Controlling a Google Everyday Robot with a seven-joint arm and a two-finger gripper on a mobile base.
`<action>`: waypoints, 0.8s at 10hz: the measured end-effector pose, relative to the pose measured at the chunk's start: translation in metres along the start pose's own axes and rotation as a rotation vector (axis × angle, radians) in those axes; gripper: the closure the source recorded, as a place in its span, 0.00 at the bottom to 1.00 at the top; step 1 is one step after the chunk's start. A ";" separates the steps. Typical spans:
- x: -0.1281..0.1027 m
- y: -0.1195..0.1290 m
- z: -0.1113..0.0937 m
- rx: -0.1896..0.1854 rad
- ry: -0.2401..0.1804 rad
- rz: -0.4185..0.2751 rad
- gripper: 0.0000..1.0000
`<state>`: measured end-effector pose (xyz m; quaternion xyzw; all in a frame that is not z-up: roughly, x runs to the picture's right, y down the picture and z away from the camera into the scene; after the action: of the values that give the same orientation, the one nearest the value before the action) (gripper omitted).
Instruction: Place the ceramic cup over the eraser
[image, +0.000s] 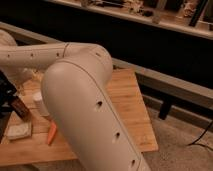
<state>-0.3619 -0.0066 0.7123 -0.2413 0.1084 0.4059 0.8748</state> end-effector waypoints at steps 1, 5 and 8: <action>-0.003 -0.002 0.005 -0.003 0.011 0.006 0.35; -0.006 -0.005 0.020 -0.020 0.051 0.006 0.35; 0.009 -0.013 0.025 -0.024 0.075 0.015 0.35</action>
<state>-0.3468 0.0050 0.7346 -0.2662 0.1382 0.4045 0.8640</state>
